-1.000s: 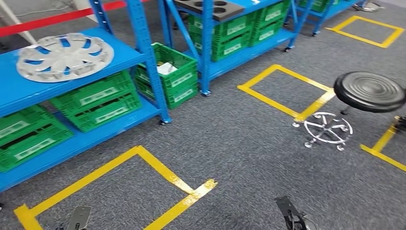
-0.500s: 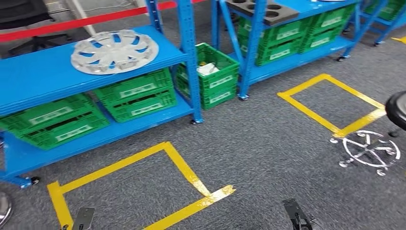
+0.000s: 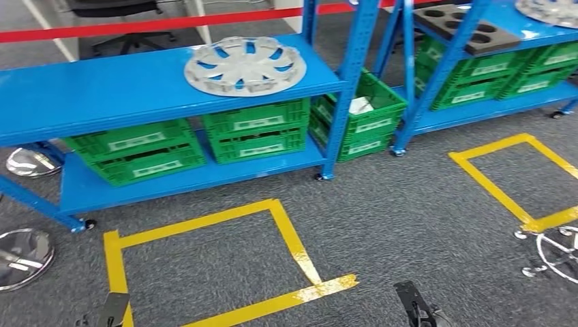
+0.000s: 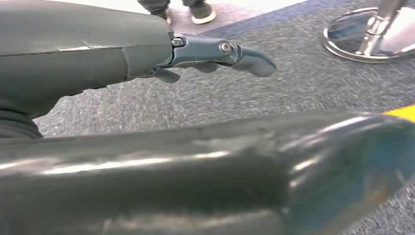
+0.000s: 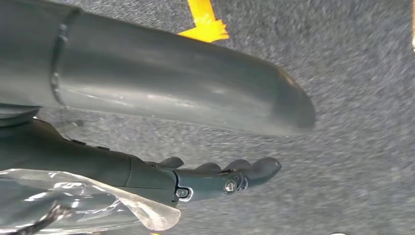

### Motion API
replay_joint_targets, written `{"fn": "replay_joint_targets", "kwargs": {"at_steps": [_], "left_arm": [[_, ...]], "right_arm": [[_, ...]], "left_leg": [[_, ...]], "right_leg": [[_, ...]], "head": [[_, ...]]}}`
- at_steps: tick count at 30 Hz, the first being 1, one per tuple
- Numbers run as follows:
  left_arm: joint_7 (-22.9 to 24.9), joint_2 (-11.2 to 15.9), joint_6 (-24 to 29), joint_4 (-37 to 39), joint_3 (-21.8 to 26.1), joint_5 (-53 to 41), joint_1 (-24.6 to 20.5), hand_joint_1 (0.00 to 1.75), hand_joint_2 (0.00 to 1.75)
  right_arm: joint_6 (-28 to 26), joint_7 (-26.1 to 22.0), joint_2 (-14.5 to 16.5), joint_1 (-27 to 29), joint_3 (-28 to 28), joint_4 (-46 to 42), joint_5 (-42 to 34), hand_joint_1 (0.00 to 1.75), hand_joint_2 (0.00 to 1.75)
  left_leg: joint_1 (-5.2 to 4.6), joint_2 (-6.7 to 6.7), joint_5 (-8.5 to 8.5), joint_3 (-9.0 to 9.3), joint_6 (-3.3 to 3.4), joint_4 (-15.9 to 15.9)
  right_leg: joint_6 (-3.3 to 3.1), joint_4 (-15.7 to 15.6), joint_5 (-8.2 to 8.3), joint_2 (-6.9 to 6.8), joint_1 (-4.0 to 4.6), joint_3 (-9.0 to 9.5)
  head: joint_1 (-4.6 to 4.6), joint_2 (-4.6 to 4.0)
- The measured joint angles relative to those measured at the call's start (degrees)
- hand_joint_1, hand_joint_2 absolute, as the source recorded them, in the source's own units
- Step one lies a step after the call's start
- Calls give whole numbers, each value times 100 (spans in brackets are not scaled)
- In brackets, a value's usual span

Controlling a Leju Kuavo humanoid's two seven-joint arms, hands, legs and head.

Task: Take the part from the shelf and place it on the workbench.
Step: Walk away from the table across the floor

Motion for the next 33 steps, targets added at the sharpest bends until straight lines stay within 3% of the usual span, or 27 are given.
{"fn": "replay_joint_targets", "kwargs": {"at_steps": [1,2,4,6,8,10,12,14,16,17,18,20,21,23,25,27,29,31,32,33], "left_arm": [[4,-2,0,0,-1,-7,2,0,0],[11,-2,0,0,-1,-11,9,0,0],[25,-1,1,0,1,-14,15,0,0],[17,-1,9,0,1,-14,8,0,0],[-4,0,27,0,1,-14,7,0,0],[-17,7,46,0,1,-14,29,0,0],[-23,16,66,0,1,-13,44,0,0],[-31,16,79,0,1,-11,21,0,0],[-33,13,82,0,1,9,3,0,0],[-33,13,83,0,2,25,9,0,0],[-33,15,85,0,3,39,18,0,0],[-34,22,89,0,5,52,31,0,0],[-34,29,92,0,5,54,29,0,0],[-37,36,101,0,4,56,20,0,0],[-46,35,106,0,4,56,30,0,0],[-70,28,111,0,5,57,54,0,0],[-95,25,118,0,7,58,51,0,0],[-107,24,120,0,8,57,48,0,0],[-113,20,120,0,8,57,57,0,0],[-118,16,120,0,8,57,66,0,0]], "right_arm": [[-11,-39,9,15,-21,1,-45,0,0],[-26,-70,19,25,-42,1,-74,0,0],[-59,-99,29,17,-69,1,-94,0,0],[-82,-104,35,-1,-71,2,-90,0,0],[-88,-90,46,-11,-69,7,-81,0,0],[-87,-63,71,-12,-71,10,-67,0,0],[-85,-47,91,-9,-81,10,-47,0,0],[-84,-48,95,5,-89,9,-29,0,0],[-64,-80,96,26,-94,10,-42,0,0],[-43,-108,97,31,-102,11,-67,0,0],[-20,-137,97,30,-112,11,-97,0,0],[7,-168,97,25,-140,11,-147,0,0],[10,-172,100,22,-151,11,-163,0,0],[18,-177,108,16,-174,12,-192,0,0],[32,-182,116,15,-196,14,-210,0,0],[40,-189,123,10,-210,16,-215,0,0],[42,-198,125,1,-214,17,-216,0,0],[43,-205,125,22,-216,21,-217,0,0],[43,-205,125,41,-221,22,-218,0,0],[43,-206,124,58,-227,22,-219,0,0]], "left_leg": [[-2,-83,0,0,6,2],[-3,-169,-1,4,5,4],[4,-345,-10,19,-8,17],[7,-499,-29,3,-48,57],[17,-621,-23,-55,-117,89],[36,-716,-2,-99,-188,87],[22,-527,-95,-166,-252,232],[18,-190,-391,-425,-307,804],[39,-63,-662,-759,-341,1512],[44,-48,-664,-828,-347,1658],[46,-45,-554,-789,-343,1584],[31,-25,-166,-437,-292,894],[11,3,-58,-242,-249,526],[-32,55,-66,-15,-160,95],[-41,53,-134,50,-76,-9],[-16,30,-133,168,-2,-81],[3,11,-154,270,35,-110],[0,-18,-226,335,47,-109],[0,-40,-274,389,43,-109],[3,-63,-329,460,32,-108]], "right_leg": [[2,292,-63,39,-1,-173],[-1,384,-7,56,-1,-262],[-14,-98,420,112,-10,-127],[-32,-815,761,367,-43,155],[-55,-1094,786,541,-55,295],[-102,-1123,786,447,-46,337],[-175,-1152,801,310,-56,367],[-240,-1168,787,146,-45,398],[-273,-1167,763,-5,-23,416],[-276,-1166,750,-56,-18,425],[-275,-1166,736,-94,-17,438],[-256,-1171,694,-139,-17,483],[-233,-1176,669,-156,-8,494],[-161,-1195,644,-177,-3,534],[-59,-1193,677,-185,-9,597],[2,-1045,629,-114,-19,572],[27,-506,418,2,-23,261],[61,187,166,51,-20,-234],[73,357,107,56,-18,-418],[78,325,141,57,-18,-505]], "head": [[2,0],[2,0],[2,0],[1,0],[0,0],[0,0],[-32,0],[-76,0],[-89,0],[-90,0],[-91,0],[-90,0],[-89,0],[-86,0],[-90,0],[-77,0],[-49,0],[-34,0],[-34,0],[-32,0]]}}
